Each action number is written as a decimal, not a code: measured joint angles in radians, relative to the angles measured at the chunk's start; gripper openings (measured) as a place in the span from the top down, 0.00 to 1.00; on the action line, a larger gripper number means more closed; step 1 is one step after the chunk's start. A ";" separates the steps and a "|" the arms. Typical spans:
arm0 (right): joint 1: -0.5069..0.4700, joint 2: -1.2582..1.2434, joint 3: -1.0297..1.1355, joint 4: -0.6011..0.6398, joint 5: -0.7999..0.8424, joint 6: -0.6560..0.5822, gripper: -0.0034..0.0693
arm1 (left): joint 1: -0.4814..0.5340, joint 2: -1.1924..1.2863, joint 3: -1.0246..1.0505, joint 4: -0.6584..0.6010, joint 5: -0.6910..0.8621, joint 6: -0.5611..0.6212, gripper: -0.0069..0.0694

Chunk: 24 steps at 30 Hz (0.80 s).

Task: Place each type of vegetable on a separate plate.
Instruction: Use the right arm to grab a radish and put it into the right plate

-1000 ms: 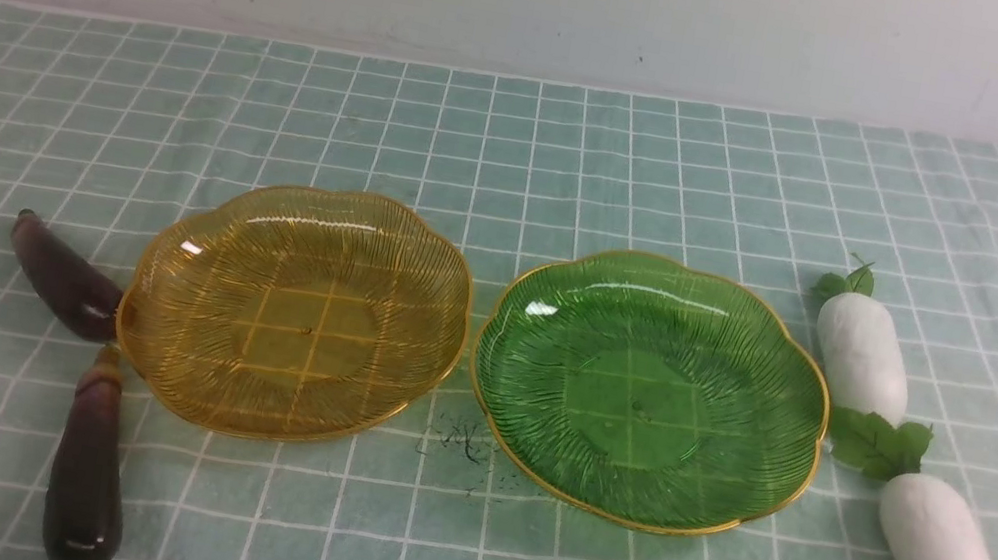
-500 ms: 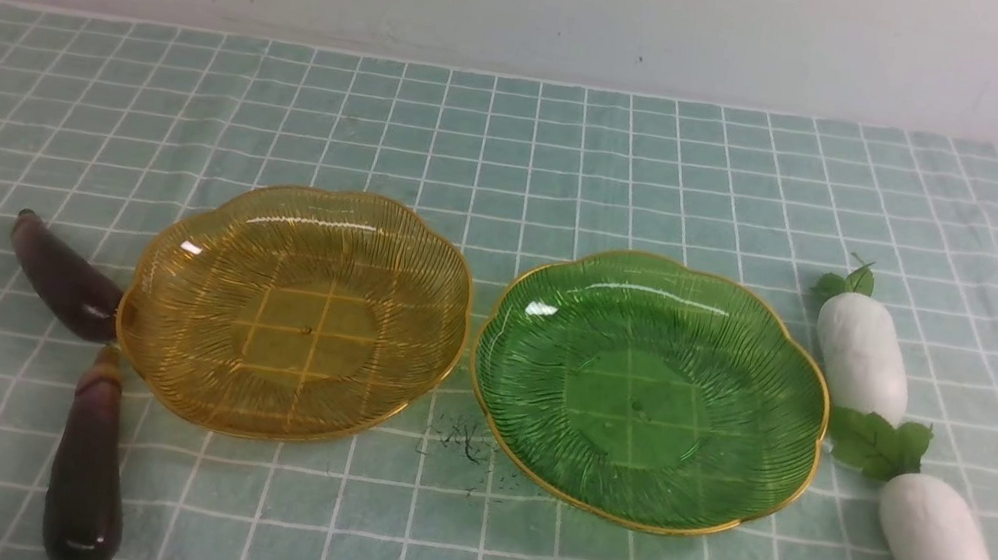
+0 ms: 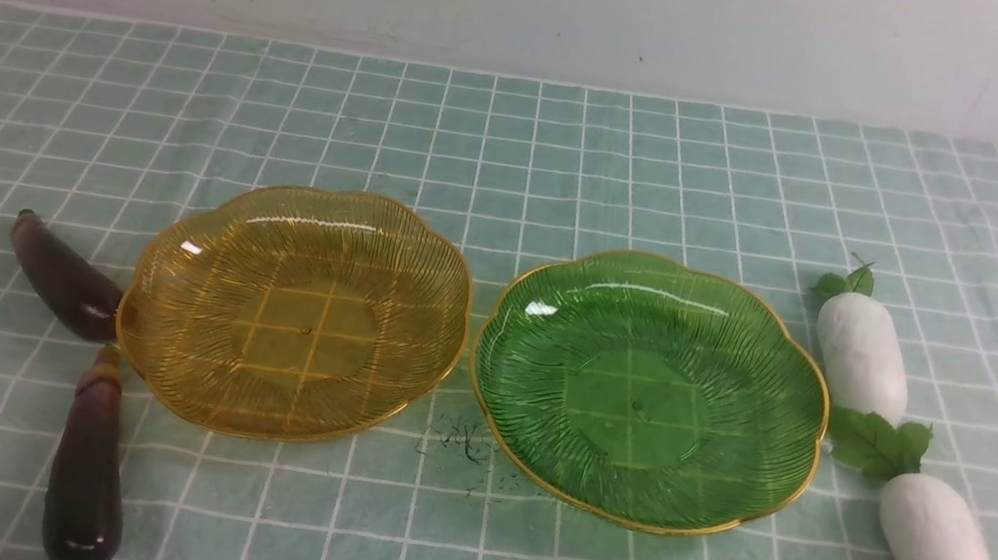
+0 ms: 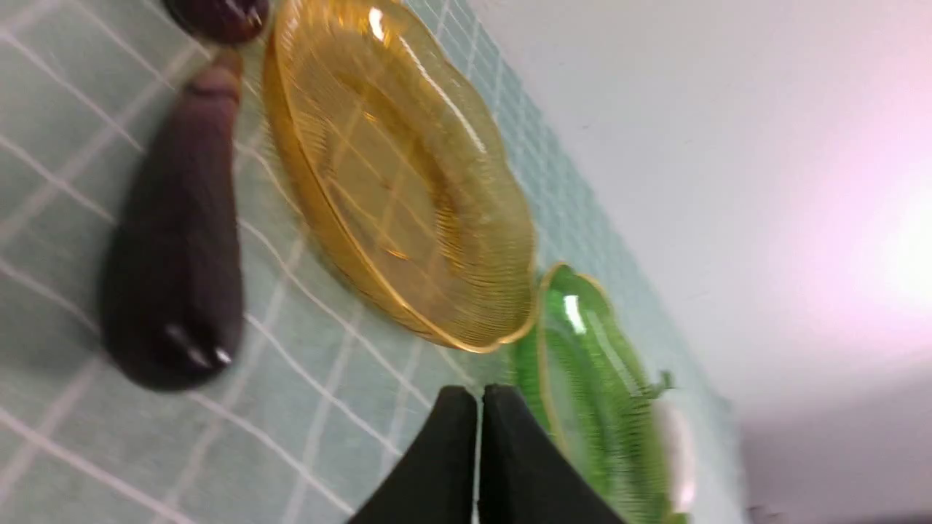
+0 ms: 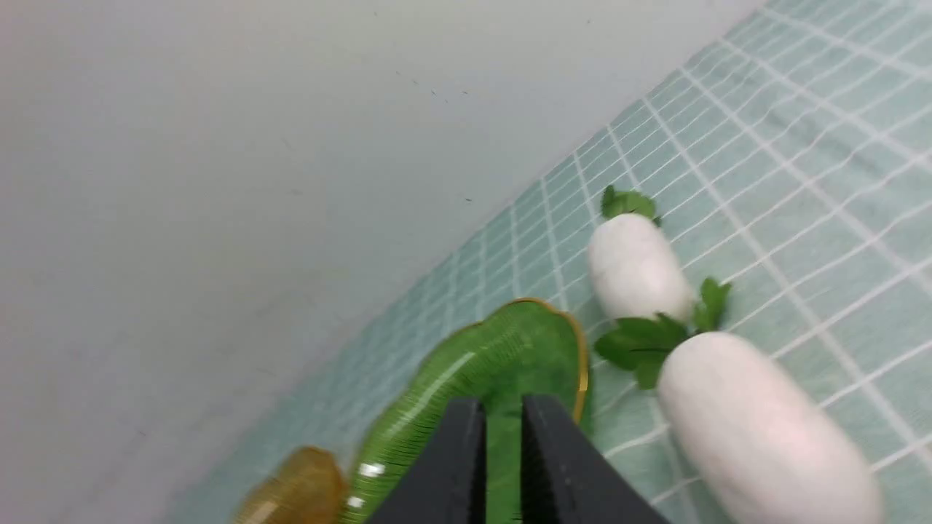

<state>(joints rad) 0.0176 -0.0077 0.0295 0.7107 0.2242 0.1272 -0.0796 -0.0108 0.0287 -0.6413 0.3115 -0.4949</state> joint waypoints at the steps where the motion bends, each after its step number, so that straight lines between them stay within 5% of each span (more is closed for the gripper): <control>1: 0.000 0.000 0.000 0.011 0.000 0.003 0.86 | 0.000 0.000 0.000 -0.010 -0.002 -0.001 0.92; 7: 0.000 0.000 0.000 0.195 -0.010 0.019 0.86 | 0.000 0.000 0.000 -0.178 -0.034 0.023 0.92; 10: 0.000 0.000 -0.016 0.211 -0.004 -0.066 0.86 | 0.000 0.000 -0.052 -0.234 0.014 0.139 0.92; 18: 0.000 0.065 -0.233 0.110 0.018 -0.386 0.86 | -0.001 0.099 -0.272 -0.240 0.112 0.439 0.92; 24: 0.000 0.439 -0.445 -0.106 0.331 -0.484 0.86 | -0.001 0.479 -0.391 -0.126 0.353 0.567 0.92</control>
<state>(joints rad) 0.0176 0.4311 -0.4158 0.6047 0.5556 -0.3571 -0.0803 0.4678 -0.3618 -0.7670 0.6647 0.0723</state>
